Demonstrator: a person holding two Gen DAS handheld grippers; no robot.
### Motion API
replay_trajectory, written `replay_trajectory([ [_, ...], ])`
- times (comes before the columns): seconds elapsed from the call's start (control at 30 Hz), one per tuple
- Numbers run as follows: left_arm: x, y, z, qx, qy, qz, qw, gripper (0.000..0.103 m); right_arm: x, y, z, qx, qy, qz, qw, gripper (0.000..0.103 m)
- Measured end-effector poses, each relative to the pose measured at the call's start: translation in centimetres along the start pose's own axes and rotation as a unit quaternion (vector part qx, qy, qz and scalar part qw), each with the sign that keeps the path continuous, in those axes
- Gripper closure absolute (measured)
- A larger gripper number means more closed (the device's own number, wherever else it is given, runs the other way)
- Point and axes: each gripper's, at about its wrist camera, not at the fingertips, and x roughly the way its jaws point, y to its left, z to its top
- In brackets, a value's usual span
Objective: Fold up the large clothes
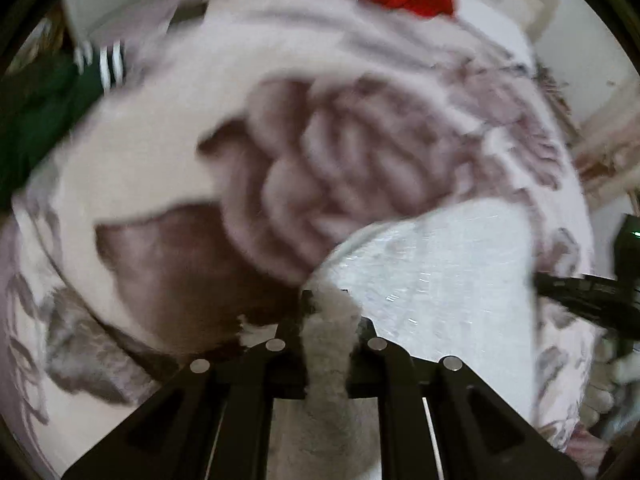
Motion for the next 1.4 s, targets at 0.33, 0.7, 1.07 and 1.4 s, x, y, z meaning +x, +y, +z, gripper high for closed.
replay_trajectory([
  [0.33,-3.7,-1.5,-0.6,0.019,0.011,0.055,0.9982,0.078,-0.4,2.2,-0.4,-0.034,0.067,-0.043,0.996,0.089],
  [0.7,1.6,-3.6,-5.3,0.044,0.063,0.111,0.9909,0.089,5.6,10.1,-9.2,-0.196,0.177,-0.125,0.956,0.089],
  [1.07,3.2,0.3,-4.8,0.007,0.035,0.041,0.9985,0.088,11.7,11.1,-8.5,-0.185,0.179,-0.182,0.949,0.092],
  [1.4,-11.2,-0.1,-9.3,0.067,-0.034,0.035,0.9965,0.005,0.3,7.6,-12.5,-0.101,0.140,-0.058,0.983,0.012],
])
